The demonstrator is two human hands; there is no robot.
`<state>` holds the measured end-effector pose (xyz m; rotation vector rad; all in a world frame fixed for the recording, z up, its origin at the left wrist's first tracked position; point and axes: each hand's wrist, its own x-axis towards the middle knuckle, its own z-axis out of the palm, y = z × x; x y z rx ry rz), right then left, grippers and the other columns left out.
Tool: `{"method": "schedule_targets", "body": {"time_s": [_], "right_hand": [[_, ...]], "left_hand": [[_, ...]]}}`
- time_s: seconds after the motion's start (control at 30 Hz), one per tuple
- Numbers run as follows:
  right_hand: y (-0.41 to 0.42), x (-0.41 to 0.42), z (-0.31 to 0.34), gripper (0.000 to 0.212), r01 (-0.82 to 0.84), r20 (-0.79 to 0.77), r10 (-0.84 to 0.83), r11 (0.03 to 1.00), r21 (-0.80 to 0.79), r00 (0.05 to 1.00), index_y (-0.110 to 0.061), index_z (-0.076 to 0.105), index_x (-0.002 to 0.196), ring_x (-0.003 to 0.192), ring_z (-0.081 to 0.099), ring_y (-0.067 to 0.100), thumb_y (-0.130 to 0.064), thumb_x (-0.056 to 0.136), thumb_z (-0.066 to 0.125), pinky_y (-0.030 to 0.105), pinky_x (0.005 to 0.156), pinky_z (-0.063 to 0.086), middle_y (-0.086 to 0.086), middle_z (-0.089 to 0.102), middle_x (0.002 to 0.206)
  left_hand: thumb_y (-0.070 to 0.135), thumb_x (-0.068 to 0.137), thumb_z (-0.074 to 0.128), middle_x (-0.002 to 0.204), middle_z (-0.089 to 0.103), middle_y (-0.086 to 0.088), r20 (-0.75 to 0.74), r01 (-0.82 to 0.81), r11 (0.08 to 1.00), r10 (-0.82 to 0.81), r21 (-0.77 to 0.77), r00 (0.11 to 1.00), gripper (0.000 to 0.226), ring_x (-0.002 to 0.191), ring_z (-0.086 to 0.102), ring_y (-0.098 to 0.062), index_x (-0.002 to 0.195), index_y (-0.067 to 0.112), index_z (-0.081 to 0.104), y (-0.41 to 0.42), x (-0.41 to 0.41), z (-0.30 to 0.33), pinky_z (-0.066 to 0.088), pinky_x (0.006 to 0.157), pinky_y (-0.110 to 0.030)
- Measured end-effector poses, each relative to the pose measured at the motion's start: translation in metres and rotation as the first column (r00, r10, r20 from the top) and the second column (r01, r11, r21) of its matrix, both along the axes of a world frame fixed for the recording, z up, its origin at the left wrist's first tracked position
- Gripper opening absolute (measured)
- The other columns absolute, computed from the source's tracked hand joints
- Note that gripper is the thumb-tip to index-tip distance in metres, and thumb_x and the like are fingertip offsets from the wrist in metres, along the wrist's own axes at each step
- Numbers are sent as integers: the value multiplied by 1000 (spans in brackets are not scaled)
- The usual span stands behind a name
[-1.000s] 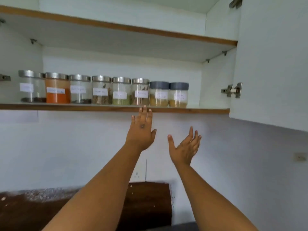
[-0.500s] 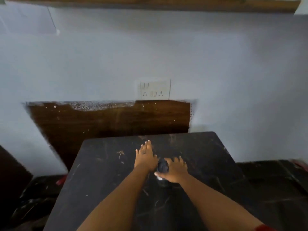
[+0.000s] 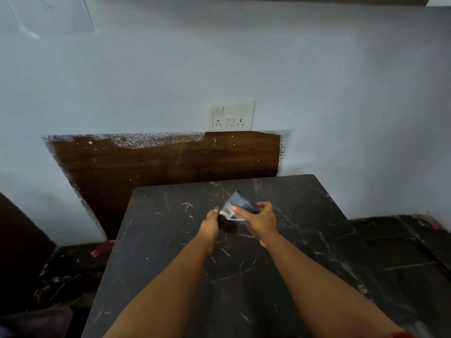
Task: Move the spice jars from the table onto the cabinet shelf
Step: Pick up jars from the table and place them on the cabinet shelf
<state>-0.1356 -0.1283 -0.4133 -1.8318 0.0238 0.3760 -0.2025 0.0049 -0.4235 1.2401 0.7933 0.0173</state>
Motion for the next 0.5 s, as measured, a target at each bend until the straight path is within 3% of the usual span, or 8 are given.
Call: {"method": "schedule_targets", "body": {"time_s": [0.07, 0.1, 0.2, 0.27, 0.33, 0.4, 0.5], "right_hand": [[1, -8, 10, 95, -38, -74, 50, 988, 151, 996, -21, 45, 120, 102, 64, 21, -52, 41, 90, 41, 91, 56, 3, 60, 115], [0, -11, 12, 89, -35, -122, 67, 968, 247, 990, -15, 48, 123, 103, 65, 23, -41, 50, 91, 41, 92, 55, 6, 62, 118], [0, -25, 22, 57, 41, -226, 91, 854, 519, 970, -3, 58, 126, 100, 66, 26, -27, 78, 77, 38, 88, 52, 16, 67, 117], [1, -30, 31, 55, 24, -232, 131, 823, 567, 964, -5, 62, 123, 102, 65, 31, -33, 77, 75, 44, 91, 50, 19, 68, 116], [4, -34, 38, 60, 5, -211, 144, 815, 579, 967, -9, 64, 120, 106, 66, 34, -38, 70, 78, 48, 95, 51, 18, 69, 115], [4, -37, 41, 58, 8, -206, 153, 785, 620, 966, -10, 63, 122, 112, 63, 35, -41, 74, 74, 52, 100, 48, 20, 67, 118], [3, -40, 42, 54, 34, -230, 169, 733, 680, 958, -11, 66, 120, 115, 62, 34, -49, 83, 62, 50, 104, 44, 19, 68, 117]], "left_hand": [[31, 97, 46, 117, 61, -20, 95, -86, 937, 124, -338, 988, 32, 109, 59, -36, 122, 16, 58, 8, -8, 6, 50, 93, -55], [29, 95, 49, 119, 61, -21, 136, -54, 915, 117, -400, 984, 33, 110, 59, -37, 122, 12, 58, 11, -11, 9, 49, 95, -55], [30, 86, 63, 115, 64, -15, 213, 106, 937, -35, -333, 977, 41, 103, 63, -28, 121, 8, 59, 13, -26, 18, 52, 93, -41], [33, 76, 74, 114, 64, -9, 267, 255, 940, -191, -228, 944, 51, 103, 62, -22, 123, 16, 59, 7, -32, 28, 52, 85, -33], [32, 72, 77, 118, 63, -6, 307, 344, 928, -288, -146, 907, 54, 107, 60, -20, 123, 24, 58, 1, -34, 40, 50, 87, -33], [25, 73, 80, 123, 62, -5, 345, 345, 933, -292, -103, 892, 60, 114, 58, -22, 125, 31, 51, -2, -33, 47, 44, 98, -40], [21, 72, 81, 124, 62, -11, 421, 352, 921, -256, -166, 870, 67, 111, 63, -28, 128, 31, 46, -3, -32, 54, 52, 91, -39]]}}
